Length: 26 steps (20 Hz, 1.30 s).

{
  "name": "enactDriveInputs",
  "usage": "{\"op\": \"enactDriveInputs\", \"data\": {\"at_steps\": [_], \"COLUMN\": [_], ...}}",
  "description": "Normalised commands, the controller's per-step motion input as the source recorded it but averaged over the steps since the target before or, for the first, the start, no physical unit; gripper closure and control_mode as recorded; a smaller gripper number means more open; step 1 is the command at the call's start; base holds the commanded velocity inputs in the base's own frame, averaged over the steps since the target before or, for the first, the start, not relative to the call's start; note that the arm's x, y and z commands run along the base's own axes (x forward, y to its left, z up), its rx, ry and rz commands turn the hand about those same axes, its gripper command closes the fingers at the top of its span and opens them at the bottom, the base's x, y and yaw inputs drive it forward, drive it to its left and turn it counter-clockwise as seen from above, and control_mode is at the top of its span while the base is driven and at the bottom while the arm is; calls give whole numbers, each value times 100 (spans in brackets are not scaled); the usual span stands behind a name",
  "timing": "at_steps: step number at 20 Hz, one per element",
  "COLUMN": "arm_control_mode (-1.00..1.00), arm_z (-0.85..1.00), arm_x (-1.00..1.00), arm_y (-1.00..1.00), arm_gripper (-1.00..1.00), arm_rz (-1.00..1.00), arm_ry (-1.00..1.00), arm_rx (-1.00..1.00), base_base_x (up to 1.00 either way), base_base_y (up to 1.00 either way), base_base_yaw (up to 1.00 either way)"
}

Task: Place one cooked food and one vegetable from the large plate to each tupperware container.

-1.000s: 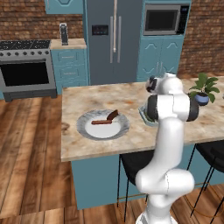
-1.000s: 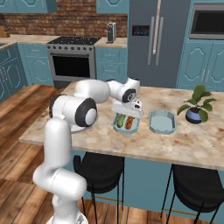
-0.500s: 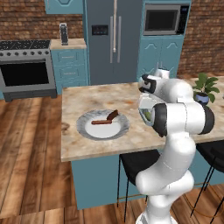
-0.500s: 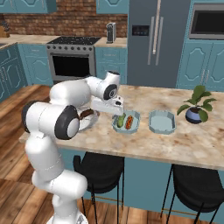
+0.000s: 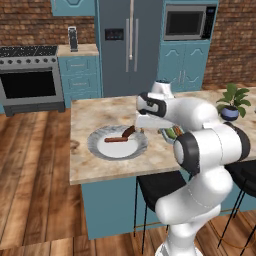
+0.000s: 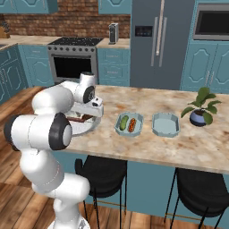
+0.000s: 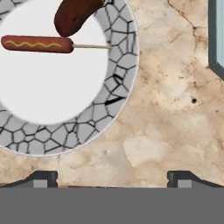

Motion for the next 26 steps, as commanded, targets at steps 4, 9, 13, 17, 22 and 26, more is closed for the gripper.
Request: {"op": "enactDriveInputs", "data": {"at_steps": [4,9,13,17,22,26], "arm_control_mode": [-100,-100,-100,-100,-100,-100], "arm_z": [1,0,0,-14,-24,-35], "arm_x": [4,26,65,74,78,61], "arm_y": [78,26,0,0,0,0], "arm_gripper": [-100,-100,-100,-100,-100,-100], "arm_rz": [-37,-32,-19,0,0,0], "arm_ry": [0,2,4,0,2,1], "arm_rx": [0,0,0,0,0,0], "base_base_x": [0,0,0,0,0,0], "base_base_y": [0,0,0,0,0,0], "base_base_yaw": [0,0,0,0,0,0]}}
